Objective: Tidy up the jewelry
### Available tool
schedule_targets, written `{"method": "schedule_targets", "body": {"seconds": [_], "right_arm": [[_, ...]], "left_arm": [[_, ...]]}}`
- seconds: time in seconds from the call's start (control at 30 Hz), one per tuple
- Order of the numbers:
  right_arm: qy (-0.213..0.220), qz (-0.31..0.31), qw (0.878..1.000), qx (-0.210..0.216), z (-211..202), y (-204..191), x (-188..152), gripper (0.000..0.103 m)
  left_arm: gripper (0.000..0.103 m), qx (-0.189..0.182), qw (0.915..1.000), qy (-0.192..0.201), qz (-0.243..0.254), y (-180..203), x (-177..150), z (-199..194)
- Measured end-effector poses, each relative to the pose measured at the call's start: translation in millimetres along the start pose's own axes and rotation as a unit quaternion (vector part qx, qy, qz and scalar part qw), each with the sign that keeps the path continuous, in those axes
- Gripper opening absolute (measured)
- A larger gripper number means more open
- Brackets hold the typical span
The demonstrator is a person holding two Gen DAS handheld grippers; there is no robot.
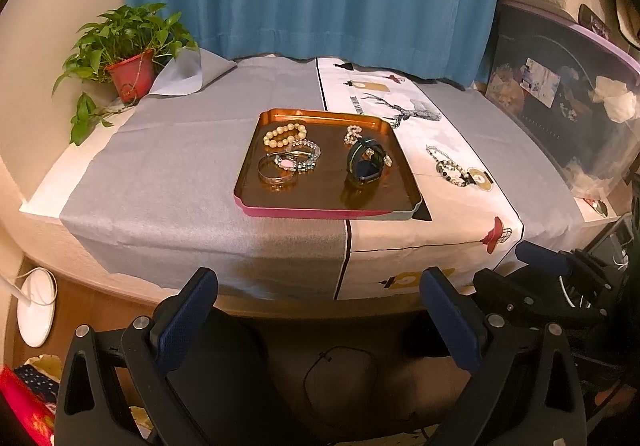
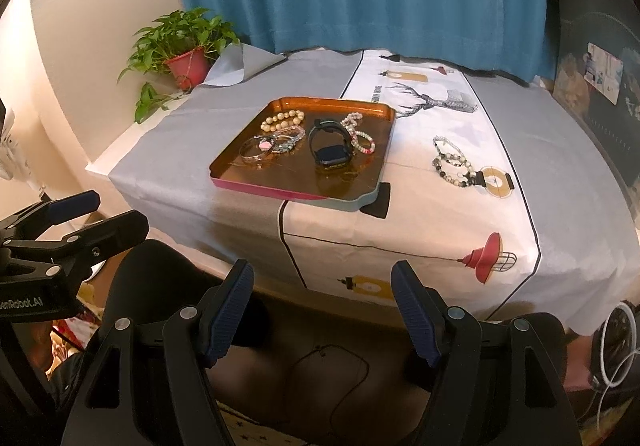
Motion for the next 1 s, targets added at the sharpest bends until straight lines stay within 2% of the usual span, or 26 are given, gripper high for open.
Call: {"method": "schedule_targets", "body": {"seconds": [0.57, 0.77, 1.0], "right_arm": [[-0.019, 0.055, 0.998, -0.025, 32.4, 51.4, 10.2, 0.072], [-0.022, 0.086, 0.995, -0.051, 51.4, 88.6, 17.7, 0.072], [-0.008, 0.137, 0.984, -0.117, 86.1, 163.2, 43.6, 0.072]], "left_arm": [[0.1, 0.001, 0.9987, -0.039, 0.033, 20.5, 11.3, 41.4], [0.1, 0.001, 0.997, -0.059, 0.05, 32.1, 15.4, 61.6], [0.1, 0.001, 0.9948, -0.075, 0.069, 45.3, 27.6, 85.5]]}}
Point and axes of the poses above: each gripper's, at about its wrist camera, not at the fingertips, and z roughly the way its jaws point, y to its right, x to its top, the point moved 4 cm from there along z, roughly the way its jaws point, and after that the axes turned 2 degrees about z, right-handed, at the moved point
